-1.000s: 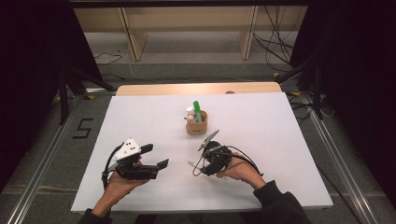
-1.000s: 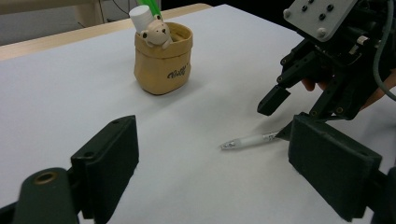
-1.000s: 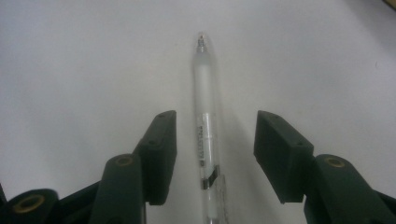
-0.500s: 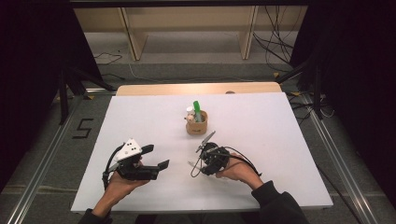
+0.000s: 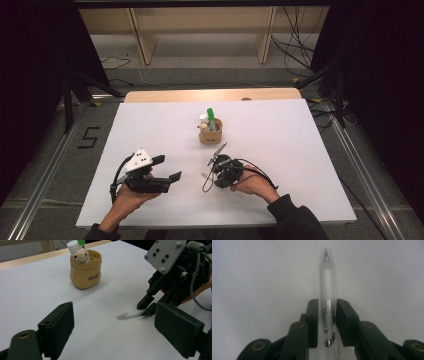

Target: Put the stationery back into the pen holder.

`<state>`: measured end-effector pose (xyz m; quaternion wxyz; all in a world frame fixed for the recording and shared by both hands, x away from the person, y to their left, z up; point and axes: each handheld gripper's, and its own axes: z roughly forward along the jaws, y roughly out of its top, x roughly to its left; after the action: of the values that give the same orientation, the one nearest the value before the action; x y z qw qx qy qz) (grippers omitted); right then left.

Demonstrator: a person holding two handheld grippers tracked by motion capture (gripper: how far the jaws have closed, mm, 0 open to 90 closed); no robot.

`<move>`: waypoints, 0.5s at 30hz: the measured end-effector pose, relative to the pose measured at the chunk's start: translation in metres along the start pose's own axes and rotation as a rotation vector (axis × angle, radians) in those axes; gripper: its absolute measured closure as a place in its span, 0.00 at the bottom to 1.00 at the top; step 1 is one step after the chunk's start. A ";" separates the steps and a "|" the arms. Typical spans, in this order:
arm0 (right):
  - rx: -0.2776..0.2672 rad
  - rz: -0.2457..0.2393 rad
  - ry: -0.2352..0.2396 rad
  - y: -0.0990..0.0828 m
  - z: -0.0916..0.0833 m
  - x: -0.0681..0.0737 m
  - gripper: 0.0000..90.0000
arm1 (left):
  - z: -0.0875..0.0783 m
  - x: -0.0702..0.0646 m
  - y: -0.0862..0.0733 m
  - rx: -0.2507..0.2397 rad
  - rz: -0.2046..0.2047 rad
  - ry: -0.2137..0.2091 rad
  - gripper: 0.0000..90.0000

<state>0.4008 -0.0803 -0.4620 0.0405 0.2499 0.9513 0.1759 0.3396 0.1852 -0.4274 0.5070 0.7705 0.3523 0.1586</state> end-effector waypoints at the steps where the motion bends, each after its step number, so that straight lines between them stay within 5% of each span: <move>1: 0.001 0.000 -0.005 0.000 0.000 0.000 0.83 | 0.000 0.000 0.000 0.000 0.000 0.000 0.17; 15: 0.025 -0.022 -0.034 0.004 0.001 0.005 0.88 | 0.000 0.000 0.000 0.000 0.000 0.000 0.17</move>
<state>0.3982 -0.0741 -0.4615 0.0556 0.2431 0.9553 0.1590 0.3397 0.1852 -0.4275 0.5070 0.7706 0.3521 0.1587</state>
